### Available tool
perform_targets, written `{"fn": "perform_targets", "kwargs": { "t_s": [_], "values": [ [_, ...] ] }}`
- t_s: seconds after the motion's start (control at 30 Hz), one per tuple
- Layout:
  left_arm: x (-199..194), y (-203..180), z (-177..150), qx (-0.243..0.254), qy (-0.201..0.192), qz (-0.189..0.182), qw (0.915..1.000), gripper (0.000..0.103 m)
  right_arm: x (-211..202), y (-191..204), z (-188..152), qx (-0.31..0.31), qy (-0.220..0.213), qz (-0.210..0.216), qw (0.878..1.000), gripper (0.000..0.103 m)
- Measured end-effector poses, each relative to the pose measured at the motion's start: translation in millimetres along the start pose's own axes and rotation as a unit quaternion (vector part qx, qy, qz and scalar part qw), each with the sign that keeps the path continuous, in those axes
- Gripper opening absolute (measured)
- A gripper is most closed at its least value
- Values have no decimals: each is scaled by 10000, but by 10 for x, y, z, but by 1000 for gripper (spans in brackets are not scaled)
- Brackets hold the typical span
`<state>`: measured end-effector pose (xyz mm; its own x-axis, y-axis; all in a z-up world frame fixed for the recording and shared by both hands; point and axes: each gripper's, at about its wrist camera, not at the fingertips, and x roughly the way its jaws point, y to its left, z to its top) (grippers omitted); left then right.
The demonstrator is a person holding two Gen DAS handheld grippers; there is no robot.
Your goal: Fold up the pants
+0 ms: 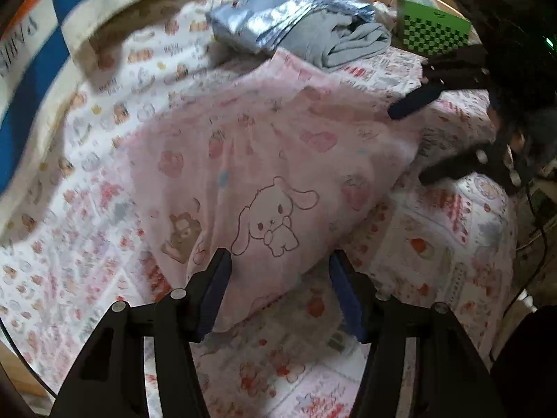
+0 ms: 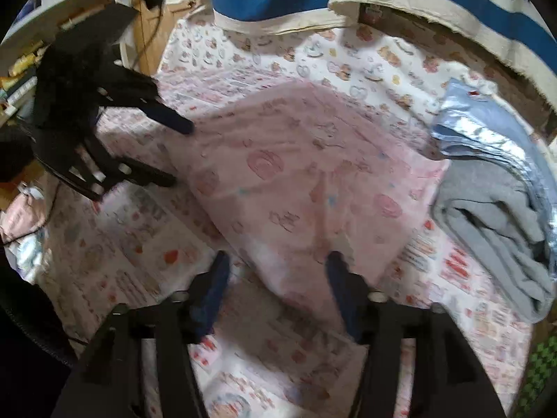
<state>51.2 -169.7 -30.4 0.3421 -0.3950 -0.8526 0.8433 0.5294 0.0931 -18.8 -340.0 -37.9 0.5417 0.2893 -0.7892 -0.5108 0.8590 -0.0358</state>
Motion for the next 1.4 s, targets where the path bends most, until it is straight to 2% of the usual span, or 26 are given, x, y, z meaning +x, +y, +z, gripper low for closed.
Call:
{"fn": "perform_targets", "kwargs": {
  "t_s": [0.1, 0.17, 0.27, 0.37, 0.43, 0.5, 0.53, 0.6, 0.63, 0.73, 0.87, 0.97, 1.1, 1.3, 1.4],
  "values": [
    [62, 95, 20, -324, 44, -341, 9989, 50, 127, 31, 4, -76, 158, 101, 9998, 66],
    [77, 132, 23, -483, 40, -390, 9981, 46, 179, 34, -9, -125, 169, 2, 9998, 66],
    [67, 75, 19, -369, -87, -253, 9990, 34, 215, -14, -28, -5, 133, 63, 9999, 66],
    [22, -96, 8, 80, -241, 135, 9996, 24, 204, -12, -72, -90, -19, 21, 10000, 66],
    [-6, -148, -3, 209, -299, 313, 9988, 17, 193, -27, -90, -28, -55, 26, 10000, 64],
    [-52, -136, -3, 161, -390, 326, 9986, 13, 191, -44, -91, -39, -119, -90, 9999, 53],
    [-79, -121, 3, 105, -452, 322, 9984, 12, 191, -69, -85, 12, -145, -185, 9997, 40],
    [-121, -85, 25, -1, -560, 279, 9980, 9, 191, -110, -65, 127, -159, -147, 9997, 30],
    [-137, -76, 37, -18, -596, 259, 9979, 9, 194, -122, -55, 152, -171, -156, 9996, 17],
    [-156, -82, 66, -12, -602, 337, 9976, 9, 197, -123, -31, 224, -181, -215, 9994, 7],
    [-148, -128, 48, -13, -299, 504, 9983, 9, 141, -67, -24, 206, -176, -202, 9994, 6],
    [-289, -153, -7, -119, -344, 488, 9981, 8, 36, -17, -14, 258, -199, -60, 9995, 5],
    [-565, -199, -94, -435, -432, 269, 9978, 8, -138, 131, -36, 165, -218, 259, 9993, 5],
    [-784, -546, -355, -380, -223, 319, 9985, 8, -371, 430, -195, 22, -181, 545, 9983, 5],
    [-823, -563, -413, -450, -156, 280, 9985, 8, -414, 502, -256, 51, -106, 527, 9985, 5]
  ]
}}
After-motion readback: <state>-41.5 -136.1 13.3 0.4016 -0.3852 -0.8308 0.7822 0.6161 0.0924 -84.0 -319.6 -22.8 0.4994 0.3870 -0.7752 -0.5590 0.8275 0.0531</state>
